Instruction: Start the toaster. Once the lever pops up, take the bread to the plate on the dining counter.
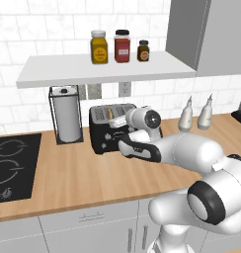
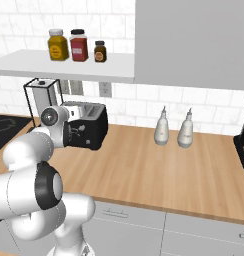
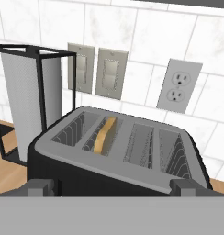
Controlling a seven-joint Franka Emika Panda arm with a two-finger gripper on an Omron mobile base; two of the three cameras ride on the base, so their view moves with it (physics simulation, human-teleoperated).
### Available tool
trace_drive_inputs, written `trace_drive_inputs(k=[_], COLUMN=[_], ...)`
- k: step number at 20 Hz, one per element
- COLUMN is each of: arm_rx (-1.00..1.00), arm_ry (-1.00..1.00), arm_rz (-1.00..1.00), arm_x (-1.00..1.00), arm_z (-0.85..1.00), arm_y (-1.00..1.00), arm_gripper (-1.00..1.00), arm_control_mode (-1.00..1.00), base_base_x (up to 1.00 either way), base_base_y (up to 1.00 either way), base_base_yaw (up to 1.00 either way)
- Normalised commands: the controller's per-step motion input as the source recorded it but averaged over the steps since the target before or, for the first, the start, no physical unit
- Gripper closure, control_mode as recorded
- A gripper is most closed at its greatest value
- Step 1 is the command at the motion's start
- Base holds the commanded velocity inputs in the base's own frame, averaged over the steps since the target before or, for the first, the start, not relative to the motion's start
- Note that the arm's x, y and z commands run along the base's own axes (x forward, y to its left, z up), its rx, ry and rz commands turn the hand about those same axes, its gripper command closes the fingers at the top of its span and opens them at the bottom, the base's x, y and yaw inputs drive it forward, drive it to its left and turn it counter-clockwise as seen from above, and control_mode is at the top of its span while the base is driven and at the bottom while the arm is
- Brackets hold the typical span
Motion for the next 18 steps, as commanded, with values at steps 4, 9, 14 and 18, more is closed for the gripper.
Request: trace_drive_inputs(k=[4, 9, 14, 18], arm_rx=[0.00, 0.00, 0.00, 0.00], arm_ry=[0.00, 0.00, 0.00, 0.00], arm_rz=[0.00, 0.00, -0.01, 0.00], arm_x=[0.00, 0.00, 0.00, 0.00], arm_z=[0.00, 0.00, 0.00, 0.00], arm_y=[0.00, 0.01, 0.04, 0.02], arm_gripper=[-1.00, -1.00, -1.00, -1.00], arm_control_mode=[-1.00, -1.00, -1.00, -1.00], base_base_x=[0.00, 0.00, 0.00, 0.00], base_base_y=[0.00, 0.00, 0.00, 0.00], base_base_yaw=[0.00, 0.00, 0.00, 0.00])
